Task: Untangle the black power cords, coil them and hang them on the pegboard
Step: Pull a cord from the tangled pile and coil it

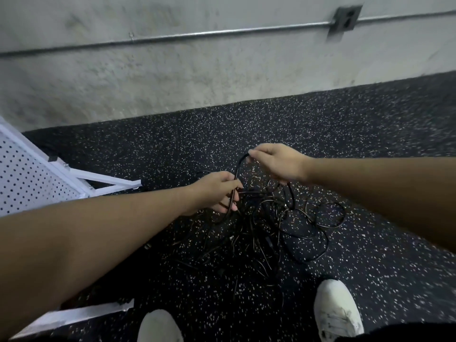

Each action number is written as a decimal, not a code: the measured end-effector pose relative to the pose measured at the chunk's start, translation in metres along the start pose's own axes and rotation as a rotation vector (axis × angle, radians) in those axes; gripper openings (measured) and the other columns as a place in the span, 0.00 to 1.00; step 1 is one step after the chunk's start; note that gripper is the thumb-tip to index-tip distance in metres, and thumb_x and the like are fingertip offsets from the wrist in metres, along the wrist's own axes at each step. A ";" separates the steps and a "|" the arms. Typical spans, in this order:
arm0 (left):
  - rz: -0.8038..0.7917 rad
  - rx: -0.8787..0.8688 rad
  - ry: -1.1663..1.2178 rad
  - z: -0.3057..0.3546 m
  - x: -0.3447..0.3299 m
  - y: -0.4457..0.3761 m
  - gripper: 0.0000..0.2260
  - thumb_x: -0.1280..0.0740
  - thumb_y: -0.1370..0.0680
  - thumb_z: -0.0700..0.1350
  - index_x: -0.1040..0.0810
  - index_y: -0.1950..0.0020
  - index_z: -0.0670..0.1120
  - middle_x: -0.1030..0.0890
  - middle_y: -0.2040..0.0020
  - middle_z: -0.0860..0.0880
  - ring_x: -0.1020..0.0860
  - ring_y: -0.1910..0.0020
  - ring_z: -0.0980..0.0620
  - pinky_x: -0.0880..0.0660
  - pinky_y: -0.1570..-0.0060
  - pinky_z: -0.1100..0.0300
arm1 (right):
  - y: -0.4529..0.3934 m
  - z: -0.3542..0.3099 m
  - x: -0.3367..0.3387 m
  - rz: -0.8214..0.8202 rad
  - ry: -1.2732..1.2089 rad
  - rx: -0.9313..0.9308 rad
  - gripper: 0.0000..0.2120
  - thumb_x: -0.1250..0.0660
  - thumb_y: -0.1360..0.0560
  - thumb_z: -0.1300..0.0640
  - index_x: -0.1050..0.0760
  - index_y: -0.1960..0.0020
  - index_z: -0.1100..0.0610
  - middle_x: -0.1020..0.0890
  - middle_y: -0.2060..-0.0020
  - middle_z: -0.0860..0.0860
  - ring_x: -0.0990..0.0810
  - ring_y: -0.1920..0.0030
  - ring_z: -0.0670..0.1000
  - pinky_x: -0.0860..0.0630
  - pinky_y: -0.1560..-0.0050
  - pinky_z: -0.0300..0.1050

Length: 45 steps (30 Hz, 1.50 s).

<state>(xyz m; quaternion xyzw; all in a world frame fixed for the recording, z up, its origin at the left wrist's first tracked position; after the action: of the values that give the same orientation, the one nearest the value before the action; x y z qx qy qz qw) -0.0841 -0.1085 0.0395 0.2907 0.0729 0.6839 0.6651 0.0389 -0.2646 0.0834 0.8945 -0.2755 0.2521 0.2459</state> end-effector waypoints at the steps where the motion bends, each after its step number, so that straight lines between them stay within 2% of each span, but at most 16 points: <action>1: 0.008 -0.020 -0.030 0.008 0.002 0.007 0.11 0.39 0.14 0.50 0.24 0.39 0.44 0.20 0.56 0.48 0.16 0.62 0.50 0.18 0.56 0.51 | 0.006 -0.008 0.005 0.014 -0.046 -0.010 0.14 0.43 0.15 0.44 0.23 0.47 0.50 0.28 0.68 0.49 0.32 0.74 0.47 0.33 0.77 0.42; 5: 0.159 -0.110 -0.032 0.044 0.008 0.031 0.10 0.42 0.13 0.49 0.23 0.43 0.49 0.26 0.62 0.50 0.28 0.71 0.55 0.30 0.73 0.61 | 0.034 -0.035 0.023 0.066 -0.193 -0.029 0.12 0.41 0.15 0.48 0.28 0.49 0.56 0.27 0.66 0.51 0.30 0.71 0.49 0.32 0.72 0.45; 9: 0.231 -0.189 0.143 0.087 0.008 0.057 0.10 0.43 0.13 0.51 0.23 0.40 0.54 0.33 0.67 0.53 0.36 0.73 0.57 0.40 0.77 0.64 | 0.066 -0.059 0.033 0.078 -0.480 -0.058 0.14 0.47 0.13 0.51 0.27 0.42 0.58 0.17 0.61 0.56 0.18 0.61 0.53 0.17 0.58 0.52; 12: 0.240 -0.217 0.344 0.116 0.003 0.075 0.10 0.43 0.13 0.47 0.24 0.38 0.50 0.36 0.69 0.53 0.41 0.75 0.57 0.45 0.79 0.65 | 0.084 -0.071 0.036 0.098 -0.563 -0.046 0.14 0.44 0.14 0.50 0.27 0.37 0.58 0.14 0.51 0.58 0.16 0.55 0.55 0.18 0.48 0.57; 19: 0.205 -0.292 0.755 0.160 -0.003 0.103 0.11 0.42 0.15 0.41 0.33 0.58 0.43 0.32 0.68 0.50 0.40 0.78 0.58 0.43 0.82 0.66 | 0.111 -0.084 0.033 -0.050 -0.365 0.084 0.17 0.30 0.22 0.55 0.26 0.35 0.46 0.18 0.40 0.49 0.21 0.39 0.51 0.26 0.33 0.57; 21: 0.215 -0.317 0.865 0.168 -0.008 0.106 0.09 0.42 0.15 0.39 0.33 0.55 0.44 0.31 0.67 0.49 0.40 0.78 0.58 0.43 0.82 0.66 | 0.119 -0.088 0.029 -0.098 -0.273 0.107 0.16 0.28 0.23 0.53 0.26 0.38 0.44 0.19 0.42 0.44 0.22 0.39 0.45 0.30 0.33 0.51; 25: 0.238 -0.341 1.047 0.182 -0.026 0.109 0.04 0.42 0.14 0.37 0.32 0.48 0.44 0.25 0.67 0.46 0.33 0.76 0.56 0.35 0.79 0.67 | 0.126 -0.091 0.018 -0.076 -0.148 0.131 0.06 0.29 0.22 0.48 0.22 0.46 0.46 0.19 0.59 0.46 0.22 0.58 0.44 0.29 0.51 0.44; 28: 0.278 -0.407 0.951 0.184 -0.036 0.105 0.03 0.42 0.14 0.36 0.31 0.46 0.43 0.16 0.62 0.43 0.22 0.67 0.52 0.22 0.68 0.63 | 0.124 -0.088 0.017 -0.016 -0.033 0.162 0.04 0.35 0.18 0.46 0.25 0.47 0.46 0.18 0.53 0.48 0.20 0.52 0.45 0.26 0.45 0.44; 31: 0.349 -0.462 0.821 0.185 -0.033 0.094 0.02 0.41 0.14 0.39 0.30 0.42 0.43 0.13 0.54 0.45 0.16 0.49 0.49 0.20 0.44 0.57 | 0.127 -0.086 0.025 -0.100 -0.036 0.187 0.05 0.35 0.18 0.50 0.29 0.44 0.44 0.17 0.45 0.51 0.19 0.45 0.46 0.26 0.40 0.43; 34: 0.409 -0.448 0.636 0.184 -0.030 0.081 0.03 0.41 0.13 0.46 0.29 0.42 0.48 0.12 0.49 0.52 0.19 0.40 0.52 0.25 0.38 0.54 | 0.131 -0.082 0.028 -0.217 -0.051 0.157 0.05 0.36 0.17 0.48 0.23 0.46 0.47 0.16 0.53 0.53 0.22 0.65 0.44 0.29 0.63 0.36; 35: 0.406 -0.427 0.560 0.180 -0.030 0.077 0.06 0.42 0.13 0.51 0.29 0.42 0.50 0.13 0.47 0.54 0.19 0.40 0.54 0.25 0.37 0.53 | 0.131 -0.080 0.029 -0.206 -0.087 0.148 0.08 0.38 0.17 0.48 0.23 0.46 0.51 0.17 0.55 0.56 0.23 0.66 0.46 0.28 0.64 0.37; 37: 0.296 -0.372 0.519 0.169 -0.033 0.071 0.20 0.48 0.15 0.63 0.27 0.37 0.50 0.14 0.46 0.50 0.18 0.51 0.53 0.21 0.46 0.52 | 0.131 -0.081 0.034 -0.133 -0.237 0.146 0.14 0.42 0.15 0.48 0.27 0.47 0.59 0.18 0.58 0.57 0.18 0.60 0.51 0.18 0.55 0.46; 39: 0.063 -0.361 0.485 0.153 -0.042 0.069 0.33 0.55 0.19 0.71 0.28 0.37 0.46 0.22 0.60 0.49 0.25 0.66 0.51 0.26 0.61 0.57 | 0.129 -0.080 0.045 0.019 -0.448 0.149 0.18 0.45 0.14 0.48 0.28 0.51 0.61 0.19 0.63 0.55 0.17 0.62 0.53 0.18 0.47 0.55; 41: -0.118 -0.394 0.315 0.141 -0.057 0.069 0.32 0.57 0.19 0.71 0.28 0.37 0.47 0.23 0.58 0.51 0.21 0.63 0.53 0.25 0.52 0.55 | 0.128 -0.077 0.059 0.163 -0.651 0.112 0.20 0.46 0.14 0.48 0.28 0.57 0.59 0.20 0.68 0.54 0.18 0.67 0.53 0.17 0.59 0.51; 43: -0.207 -0.399 0.049 0.137 -0.073 0.068 0.28 0.47 0.19 0.69 0.29 0.29 0.51 0.17 0.42 0.52 0.16 0.45 0.52 0.26 0.34 0.47 | 0.128 -0.069 0.071 0.278 -0.853 0.077 0.17 0.46 0.13 0.49 0.31 0.56 0.58 0.23 0.69 0.53 0.20 0.70 0.53 0.21 0.71 0.44; 45: -0.170 -0.375 -0.254 0.140 -0.082 0.068 0.19 0.32 0.21 0.63 0.23 0.35 0.55 0.15 0.44 0.56 0.18 0.42 0.57 0.31 0.28 0.48 | 0.131 -0.062 0.080 0.327 -1.050 0.059 0.14 0.47 0.13 0.50 0.34 0.52 0.57 0.26 0.70 0.52 0.20 0.71 0.52 0.16 0.66 0.51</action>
<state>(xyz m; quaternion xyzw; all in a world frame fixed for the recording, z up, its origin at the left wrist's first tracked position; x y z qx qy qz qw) -0.0780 -0.2337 0.1633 0.2387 -0.1156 0.5849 0.7665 -0.0033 -0.3532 0.2167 0.8521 -0.4894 -0.1854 0.0080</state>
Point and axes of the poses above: each hand's wrist, its own y-axis away from the middle knuckle, its own x-axis out of the back of the hand, z = x × y, the point moved 1 cm from there along -y, towards the middle knuckle
